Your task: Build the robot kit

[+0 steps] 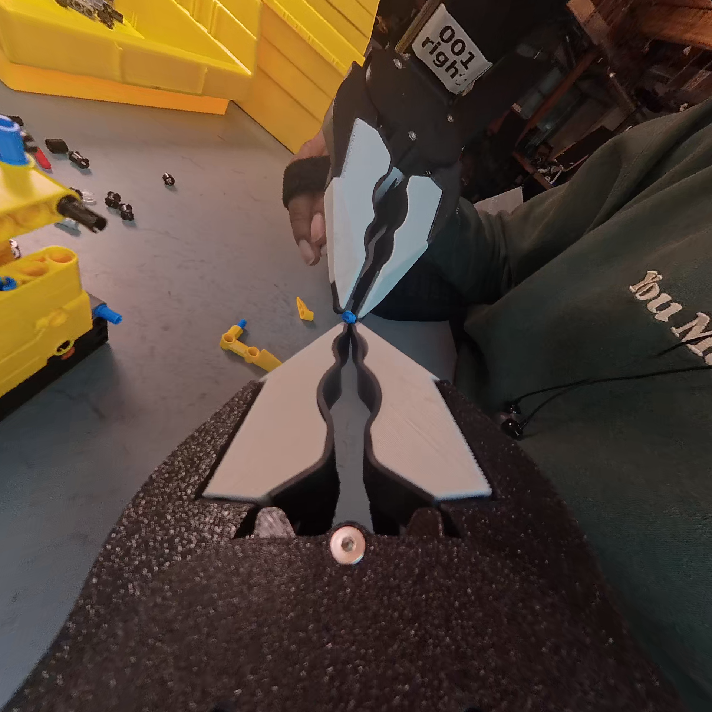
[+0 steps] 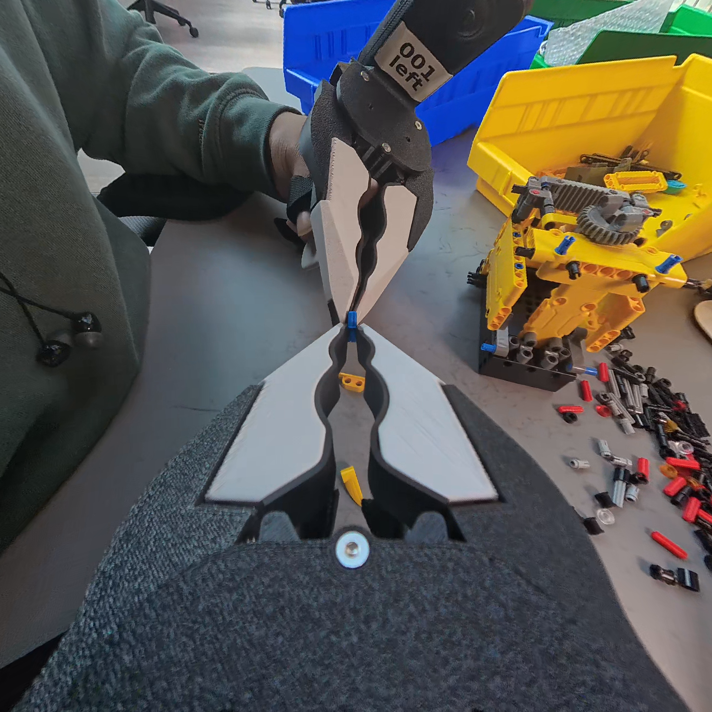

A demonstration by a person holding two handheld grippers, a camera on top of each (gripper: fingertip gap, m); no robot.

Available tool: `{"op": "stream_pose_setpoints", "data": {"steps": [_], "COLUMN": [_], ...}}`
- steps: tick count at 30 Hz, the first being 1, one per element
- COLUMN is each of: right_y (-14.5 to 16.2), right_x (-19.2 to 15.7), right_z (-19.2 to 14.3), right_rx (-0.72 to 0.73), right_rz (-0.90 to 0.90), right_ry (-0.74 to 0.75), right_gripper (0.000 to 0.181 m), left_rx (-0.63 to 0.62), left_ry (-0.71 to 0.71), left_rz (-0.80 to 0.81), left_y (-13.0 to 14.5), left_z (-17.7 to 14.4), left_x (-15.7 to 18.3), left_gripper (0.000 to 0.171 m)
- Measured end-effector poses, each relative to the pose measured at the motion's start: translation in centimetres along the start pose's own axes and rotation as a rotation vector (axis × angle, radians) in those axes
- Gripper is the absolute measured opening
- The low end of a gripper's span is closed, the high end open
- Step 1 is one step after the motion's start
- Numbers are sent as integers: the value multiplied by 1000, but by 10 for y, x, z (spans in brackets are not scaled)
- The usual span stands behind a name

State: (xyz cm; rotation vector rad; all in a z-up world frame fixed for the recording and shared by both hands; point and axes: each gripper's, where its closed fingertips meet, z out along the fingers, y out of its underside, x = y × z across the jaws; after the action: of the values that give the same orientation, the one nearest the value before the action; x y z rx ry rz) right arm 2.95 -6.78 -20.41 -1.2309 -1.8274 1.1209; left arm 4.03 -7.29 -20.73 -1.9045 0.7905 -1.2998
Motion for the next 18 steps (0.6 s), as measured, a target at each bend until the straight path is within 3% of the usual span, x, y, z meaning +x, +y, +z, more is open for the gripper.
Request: {"op": "stream_pose_setpoints", "data": {"steps": [18], "right_y": [-6], "right_x": [4], "right_z": [-2], "right_rx": [41], "right_rz": [9], "right_ry": [16], "right_gripper": [3], "left_rx": [173], "left_ry": [37], "left_rz": [-34], "left_y": [-27], "left_z": [-16], "left_x": [3], "left_gripper": [4]}}
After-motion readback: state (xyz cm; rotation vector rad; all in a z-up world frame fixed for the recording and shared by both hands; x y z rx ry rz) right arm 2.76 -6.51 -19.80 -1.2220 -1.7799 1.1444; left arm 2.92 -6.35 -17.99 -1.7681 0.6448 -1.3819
